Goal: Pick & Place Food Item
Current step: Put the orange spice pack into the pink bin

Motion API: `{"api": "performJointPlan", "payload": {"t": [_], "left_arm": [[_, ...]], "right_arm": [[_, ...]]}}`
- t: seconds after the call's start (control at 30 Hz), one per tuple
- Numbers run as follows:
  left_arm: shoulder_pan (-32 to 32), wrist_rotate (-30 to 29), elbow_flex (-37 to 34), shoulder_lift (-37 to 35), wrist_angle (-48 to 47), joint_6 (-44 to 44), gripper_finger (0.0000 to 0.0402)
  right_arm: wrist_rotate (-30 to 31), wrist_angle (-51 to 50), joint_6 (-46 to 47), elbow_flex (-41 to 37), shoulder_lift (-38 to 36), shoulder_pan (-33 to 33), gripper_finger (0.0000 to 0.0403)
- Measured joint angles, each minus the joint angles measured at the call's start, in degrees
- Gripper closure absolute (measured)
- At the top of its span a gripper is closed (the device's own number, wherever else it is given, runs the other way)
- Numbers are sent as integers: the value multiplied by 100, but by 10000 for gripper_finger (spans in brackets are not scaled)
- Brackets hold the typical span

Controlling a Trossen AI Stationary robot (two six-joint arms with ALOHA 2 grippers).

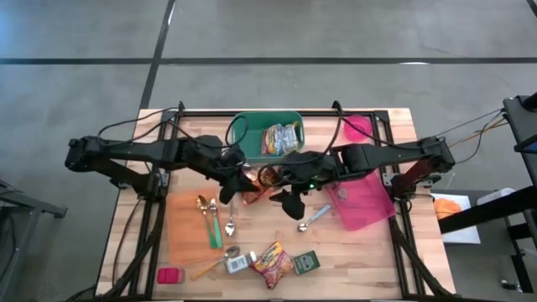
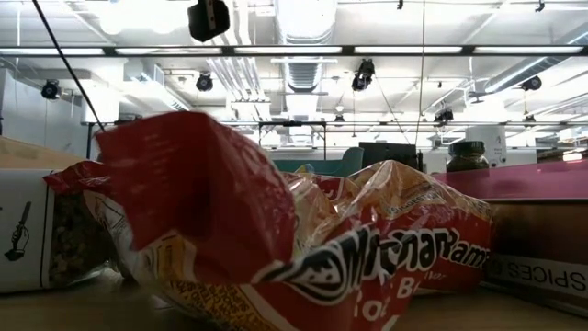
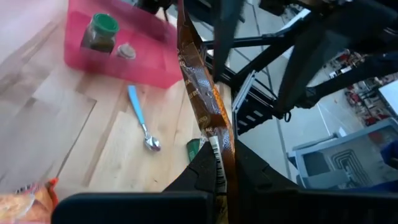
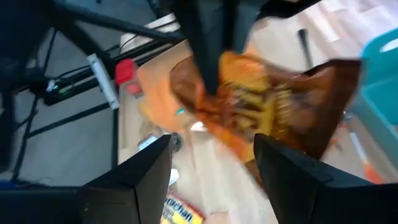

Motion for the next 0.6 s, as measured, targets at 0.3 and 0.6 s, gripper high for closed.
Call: {"api": "performJointPlan", "payload": {"t": [0.3,0.6], "left_arm": [[-4,49,-7,4,-68,136,387],[-3,144,-4,4,306,136,387]], "right_arm": [[536,8,112,0,-334,-44,181],[742,-500,351,2,-501,-215,181]]}}
